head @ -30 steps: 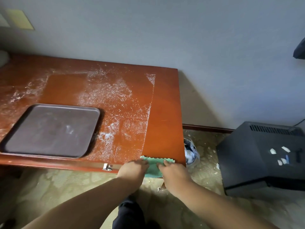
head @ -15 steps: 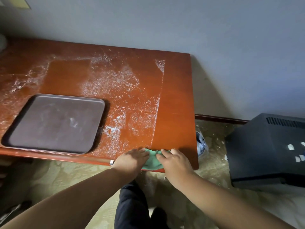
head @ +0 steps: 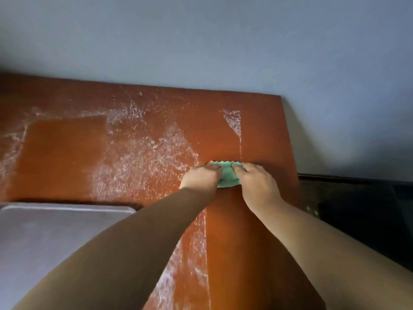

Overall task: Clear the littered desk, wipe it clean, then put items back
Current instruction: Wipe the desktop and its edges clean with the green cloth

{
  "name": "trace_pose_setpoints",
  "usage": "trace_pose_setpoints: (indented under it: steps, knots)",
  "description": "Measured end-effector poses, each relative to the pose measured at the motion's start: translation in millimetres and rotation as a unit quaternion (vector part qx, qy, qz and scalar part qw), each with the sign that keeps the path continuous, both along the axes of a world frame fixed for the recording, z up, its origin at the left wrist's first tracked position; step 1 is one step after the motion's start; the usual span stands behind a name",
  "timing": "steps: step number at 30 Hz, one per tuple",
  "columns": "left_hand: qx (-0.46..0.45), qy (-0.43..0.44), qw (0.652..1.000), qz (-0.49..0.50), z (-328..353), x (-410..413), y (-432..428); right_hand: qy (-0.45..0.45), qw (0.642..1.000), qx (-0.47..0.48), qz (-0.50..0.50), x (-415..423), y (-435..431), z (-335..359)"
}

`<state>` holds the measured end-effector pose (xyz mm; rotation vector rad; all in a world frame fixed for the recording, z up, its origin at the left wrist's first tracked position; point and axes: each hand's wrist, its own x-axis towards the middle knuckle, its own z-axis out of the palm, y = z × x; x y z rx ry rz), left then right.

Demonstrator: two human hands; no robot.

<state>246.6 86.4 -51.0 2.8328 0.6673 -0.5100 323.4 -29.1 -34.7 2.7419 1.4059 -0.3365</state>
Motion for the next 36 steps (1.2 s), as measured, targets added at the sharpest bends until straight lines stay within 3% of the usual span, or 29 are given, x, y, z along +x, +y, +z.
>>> trace_pose_setpoints:
  steps: [10,15,19,28,36]
  knots:
    - [0.034,-0.009,0.999,0.015,22,153,138,-0.032,0.995,0.050,-0.077,145,146,-13]
    - [0.048,-0.065,0.996,0.022,18,173,164,-0.038,0.992,0.077,-0.092,175,178,-22]
    - [0.036,-0.062,0.997,0.034,27,172,162,-0.025,0.993,0.063,-0.096,175,181,-15]
    - [0.017,0.049,0.999,0.003,42,91,94,0.035,0.996,0.007,-0.087,80,109,8]
    - [0.003,0.056,0.998,0.017,25,-55,-23,0.092,0.994,-0.016,-0.060,-58,-12,18]
